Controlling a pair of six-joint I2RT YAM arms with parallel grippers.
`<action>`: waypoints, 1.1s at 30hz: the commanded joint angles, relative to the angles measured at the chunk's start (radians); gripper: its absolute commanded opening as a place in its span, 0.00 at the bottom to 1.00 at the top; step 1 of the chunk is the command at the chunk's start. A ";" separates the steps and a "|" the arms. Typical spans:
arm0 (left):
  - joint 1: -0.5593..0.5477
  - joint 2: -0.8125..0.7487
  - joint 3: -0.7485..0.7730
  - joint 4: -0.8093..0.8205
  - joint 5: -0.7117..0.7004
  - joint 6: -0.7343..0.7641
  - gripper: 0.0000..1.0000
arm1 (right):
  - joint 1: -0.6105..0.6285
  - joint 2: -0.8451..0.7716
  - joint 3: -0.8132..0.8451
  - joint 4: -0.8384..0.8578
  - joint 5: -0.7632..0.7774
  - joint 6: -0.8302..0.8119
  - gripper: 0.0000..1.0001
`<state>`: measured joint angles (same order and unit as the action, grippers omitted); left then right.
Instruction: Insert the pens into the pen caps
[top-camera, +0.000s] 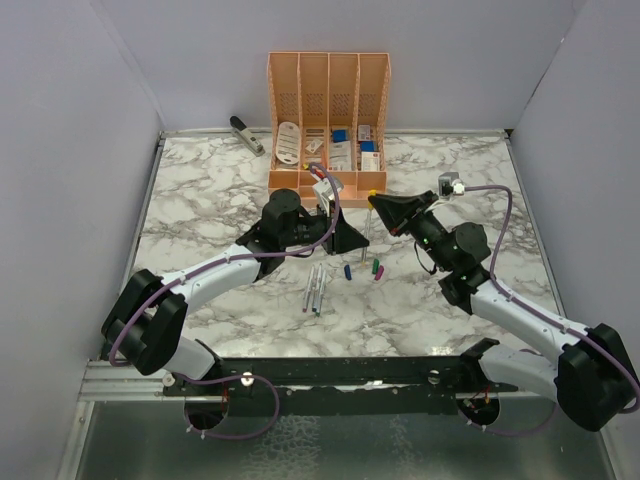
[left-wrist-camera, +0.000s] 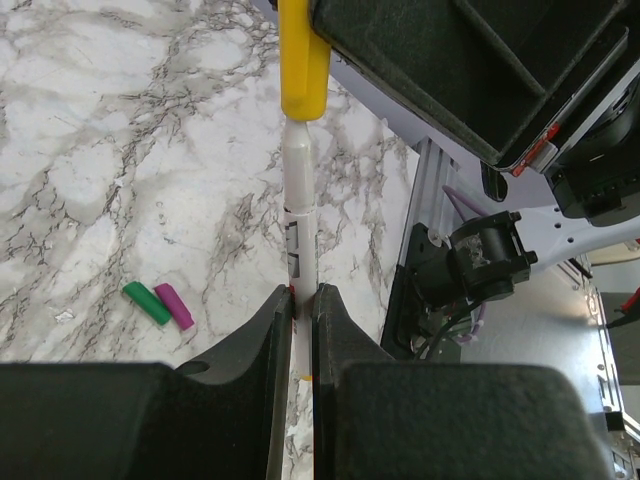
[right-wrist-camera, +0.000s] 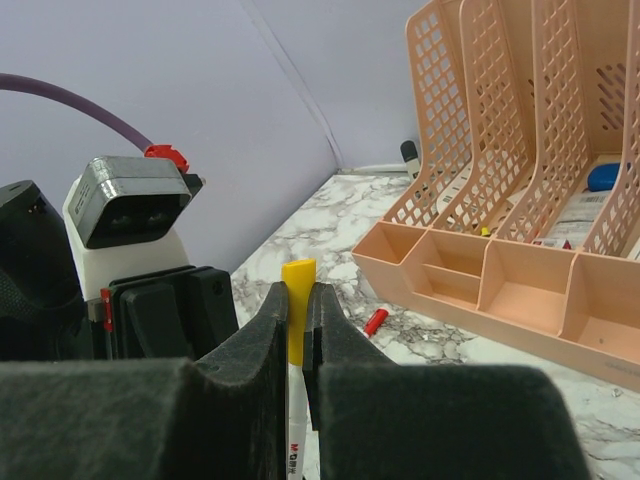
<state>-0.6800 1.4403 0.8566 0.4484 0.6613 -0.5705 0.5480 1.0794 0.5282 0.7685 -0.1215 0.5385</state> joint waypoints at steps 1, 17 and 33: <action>0.005 -0.027 0.018 0.041 -0.014 0.007 0.00 | 0.000 -0.009 -0.017 0.005 -0.021 0.021 0.01; 0.007 -0.037 0.085 0.054 -0.080 0.030 0.00 | 0.025 0.063 -0.042 0.033 -0.082 0.054 0.01; 0.094 -0.103 0.108 0.062 -0.265 0.051 0.00 | 0.050 0.066 0.019 -0.240 -0.092 -0.049 0.01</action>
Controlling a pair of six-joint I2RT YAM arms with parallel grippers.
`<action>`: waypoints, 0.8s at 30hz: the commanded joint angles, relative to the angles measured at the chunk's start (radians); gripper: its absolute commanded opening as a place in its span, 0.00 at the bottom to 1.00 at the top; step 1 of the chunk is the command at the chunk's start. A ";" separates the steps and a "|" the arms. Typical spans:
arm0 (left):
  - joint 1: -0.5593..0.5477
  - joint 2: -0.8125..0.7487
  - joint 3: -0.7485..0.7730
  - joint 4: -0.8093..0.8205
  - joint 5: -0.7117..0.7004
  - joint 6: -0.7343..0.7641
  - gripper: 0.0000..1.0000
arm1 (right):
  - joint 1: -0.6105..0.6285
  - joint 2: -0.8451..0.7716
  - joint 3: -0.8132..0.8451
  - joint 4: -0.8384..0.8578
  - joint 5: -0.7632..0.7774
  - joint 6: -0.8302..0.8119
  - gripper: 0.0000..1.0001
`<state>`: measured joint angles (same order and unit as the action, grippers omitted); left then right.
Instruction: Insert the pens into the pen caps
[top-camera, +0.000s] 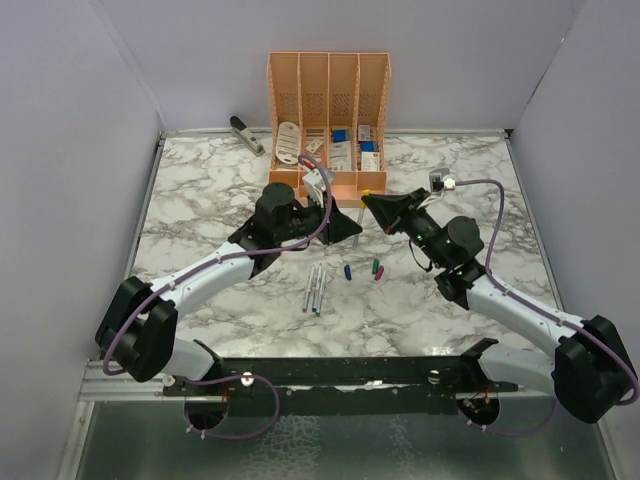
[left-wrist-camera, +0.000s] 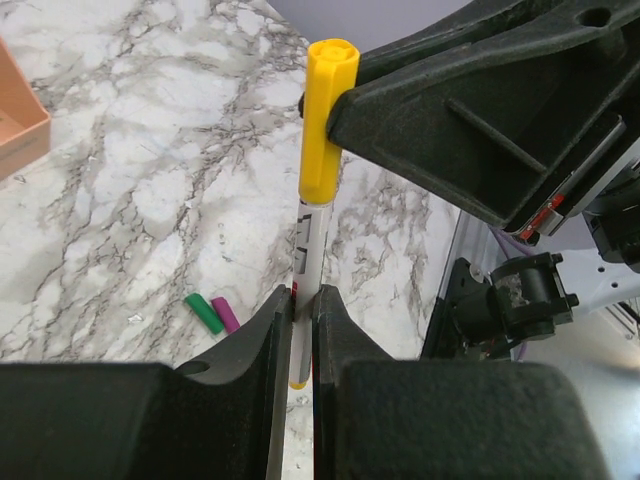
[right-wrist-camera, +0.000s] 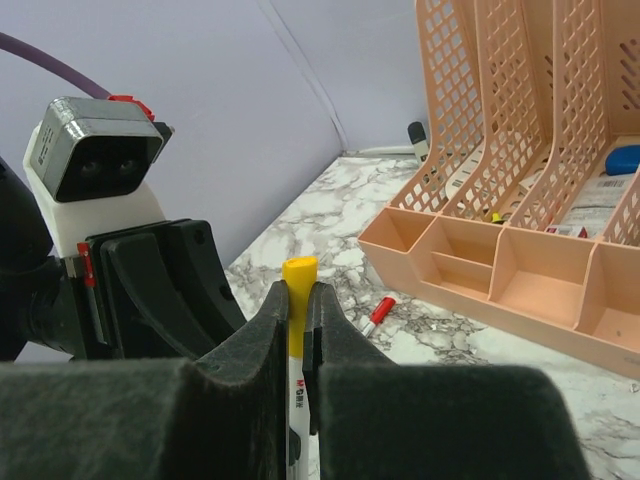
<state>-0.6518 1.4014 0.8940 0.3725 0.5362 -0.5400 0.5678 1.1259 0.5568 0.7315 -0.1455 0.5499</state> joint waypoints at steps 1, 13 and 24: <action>0.072 -0.064 0.079 0.140 -0.137 0.021 0.00 | 0.032 0.022 -0.009 -0.211 -0.068 -0.066 0.01; 0.086 -0.024 0.121 0.221 -0.110 -0.026 0.00 | 0.089 0.105 0.032 -0.278 -0.059 -0.110 0.01; 0.122 -0.055 0.108 0.227 -0.139 -0.019 0.00 | 0.123 0.171 0.062 -0.320 -0.033 -0.136 0.01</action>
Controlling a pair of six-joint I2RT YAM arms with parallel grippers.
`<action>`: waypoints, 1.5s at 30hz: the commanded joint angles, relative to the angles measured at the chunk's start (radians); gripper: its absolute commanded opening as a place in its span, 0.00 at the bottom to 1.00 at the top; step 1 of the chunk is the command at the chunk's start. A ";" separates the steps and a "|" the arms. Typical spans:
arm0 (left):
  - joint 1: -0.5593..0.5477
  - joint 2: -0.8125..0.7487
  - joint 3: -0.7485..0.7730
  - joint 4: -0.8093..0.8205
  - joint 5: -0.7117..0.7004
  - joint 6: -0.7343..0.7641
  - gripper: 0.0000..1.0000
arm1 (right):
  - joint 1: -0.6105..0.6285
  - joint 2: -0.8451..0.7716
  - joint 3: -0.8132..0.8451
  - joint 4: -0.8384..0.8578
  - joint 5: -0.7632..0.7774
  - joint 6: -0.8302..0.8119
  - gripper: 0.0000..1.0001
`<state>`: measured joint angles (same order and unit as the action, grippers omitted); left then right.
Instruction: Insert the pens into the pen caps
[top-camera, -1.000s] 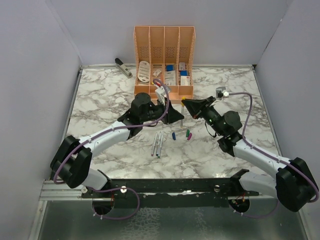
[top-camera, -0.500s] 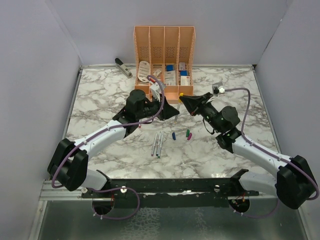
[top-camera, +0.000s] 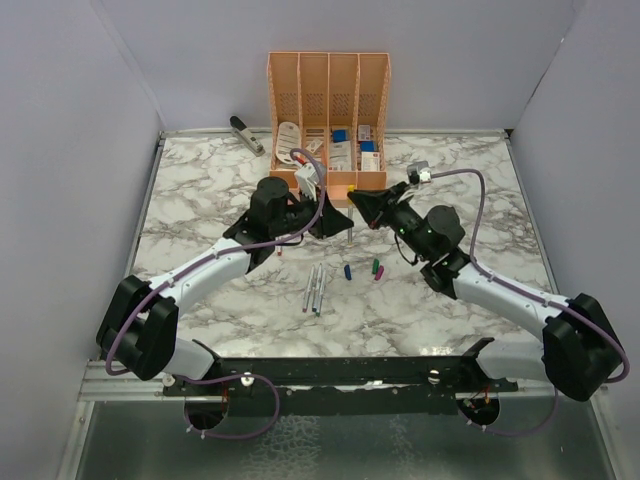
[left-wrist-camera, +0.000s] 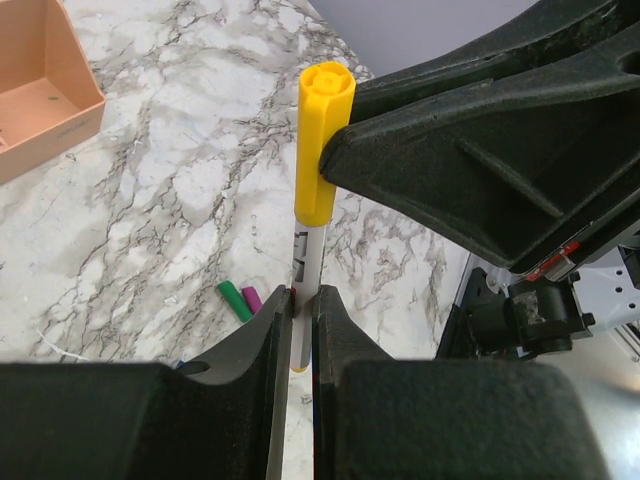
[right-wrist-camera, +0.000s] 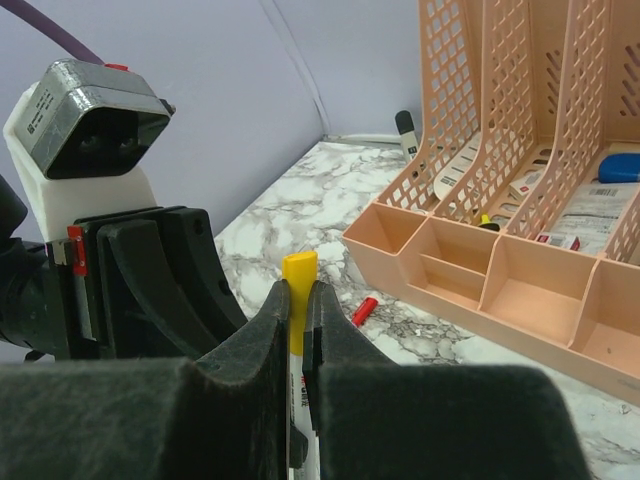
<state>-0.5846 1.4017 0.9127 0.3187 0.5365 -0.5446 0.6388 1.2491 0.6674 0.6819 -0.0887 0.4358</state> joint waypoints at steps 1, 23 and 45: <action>0.058 -0.058 0.089 0.281 -0.138 -0.015 0.00 | 0.054 0.050 -0.047 -0.272 -0.089 -0.023 0.01; 0.081 -0.022 0.000 -0.161 -0.146 0.063 0.00 | 0.065 0.023 0.164 -0.262 0.090 -0.053 0.31; 0.113 0.285 0.195 -0.706 -0.580 0.122 0.00 | 0.065 -0.105 0.155 -0.450 0.293 -0.038 0.43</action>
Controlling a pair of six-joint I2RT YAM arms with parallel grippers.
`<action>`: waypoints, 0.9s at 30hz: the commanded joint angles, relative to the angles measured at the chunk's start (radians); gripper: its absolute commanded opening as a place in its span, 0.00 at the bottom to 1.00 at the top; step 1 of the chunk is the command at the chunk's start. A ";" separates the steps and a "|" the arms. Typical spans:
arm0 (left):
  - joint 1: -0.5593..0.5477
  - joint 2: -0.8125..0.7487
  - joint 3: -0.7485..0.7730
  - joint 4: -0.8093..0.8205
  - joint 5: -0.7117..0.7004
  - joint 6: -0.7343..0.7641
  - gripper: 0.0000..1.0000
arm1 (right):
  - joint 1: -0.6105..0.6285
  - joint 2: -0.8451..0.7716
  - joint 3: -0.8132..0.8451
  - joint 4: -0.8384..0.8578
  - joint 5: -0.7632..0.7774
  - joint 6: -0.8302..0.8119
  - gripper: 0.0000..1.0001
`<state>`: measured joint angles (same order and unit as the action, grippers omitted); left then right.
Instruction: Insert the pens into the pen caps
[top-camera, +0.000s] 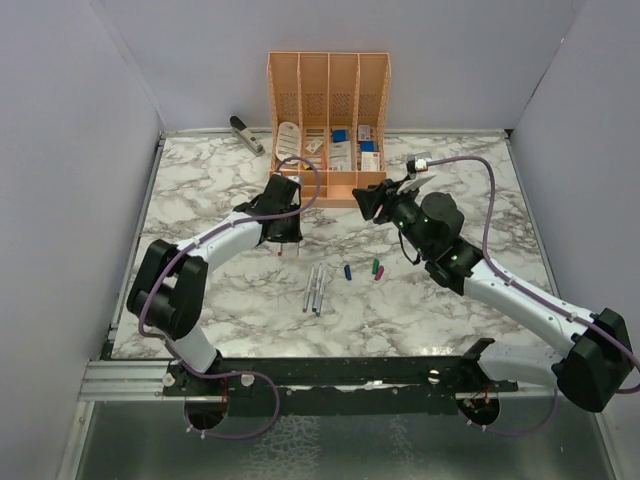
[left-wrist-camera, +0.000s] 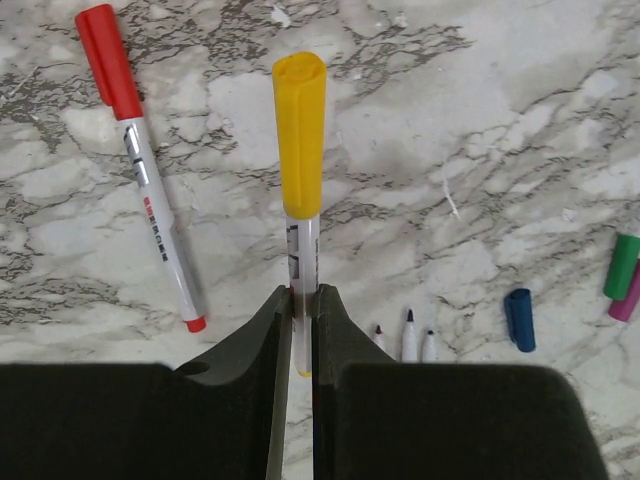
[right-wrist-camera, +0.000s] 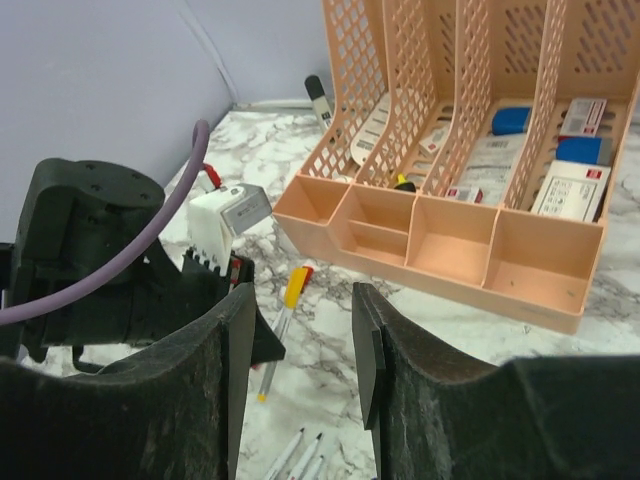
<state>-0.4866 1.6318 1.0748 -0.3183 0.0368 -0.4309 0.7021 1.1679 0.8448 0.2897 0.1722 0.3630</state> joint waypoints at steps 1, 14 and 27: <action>0.018 0.080 0.039 -0.069 -0.082 0.006 0.00 | 0.002 -0.024 -0.024 -0.066 0.032 0.039 0.43; 0.039 0.220 0.124 -0.079 -0.136 0.018 0.00 | 0.002 -0.031 -0.051 -0.131 0.032 0.068 0.42; 0.058 0.248 0.180 -0.099 -0.155 0.023 0.26 | 0.002 -0.022 -0.055 -0.137 0.019 0.071 0.40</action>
<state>-0.4362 1.8721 1.2217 -0.3958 -0.0799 -0.4236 0.7021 1.1561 0.7952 0.1654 0.1761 0.4229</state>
